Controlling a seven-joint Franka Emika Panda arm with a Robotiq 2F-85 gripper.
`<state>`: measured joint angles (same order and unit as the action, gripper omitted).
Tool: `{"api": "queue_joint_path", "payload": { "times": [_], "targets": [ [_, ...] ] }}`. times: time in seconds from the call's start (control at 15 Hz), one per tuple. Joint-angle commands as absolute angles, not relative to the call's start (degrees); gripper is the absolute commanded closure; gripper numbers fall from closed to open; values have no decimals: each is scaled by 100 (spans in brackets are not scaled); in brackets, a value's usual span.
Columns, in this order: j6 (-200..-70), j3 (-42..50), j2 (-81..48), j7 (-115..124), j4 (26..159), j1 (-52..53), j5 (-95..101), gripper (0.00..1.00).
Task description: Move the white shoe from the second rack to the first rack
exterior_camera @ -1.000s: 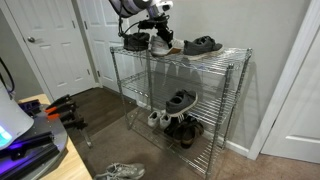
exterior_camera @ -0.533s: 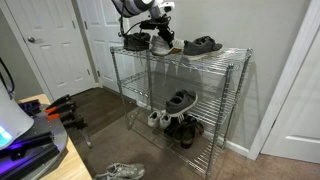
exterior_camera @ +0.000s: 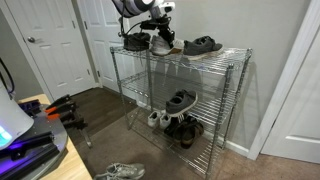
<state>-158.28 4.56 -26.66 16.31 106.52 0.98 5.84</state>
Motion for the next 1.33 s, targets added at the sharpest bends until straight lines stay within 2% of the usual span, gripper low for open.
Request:
{"api": "queue_joint_path", "payload": {
  "times": [0.0, 0.07, 0.27, 0.73, 0.8, 0.87, 1.13, 1.27],
  "targets": [
    [-16055, 475, -2923, 1491, 10463, 164, 436, 52],
    [-15869, 544, -2766, 1543, 10575, 194, 471, 70],
    [-15923, 545, -2896, 1538, 10487, 219, 464, 52],
    [-15931, 545, -2907, 1538, 10464, 223, 464, 52],
    [-15931, 545, -2907, 1538, 10463, 223, 464, 27],
    [-15919, 580, -2868, 1560, 10517, 265, 509, 26],
    [-15942, 693, -2738, 1625, 10741, 439, 632, 3],
    [-15985, 805, -2673, 1688, 10853, 554, 711, 0]
  ]
}}
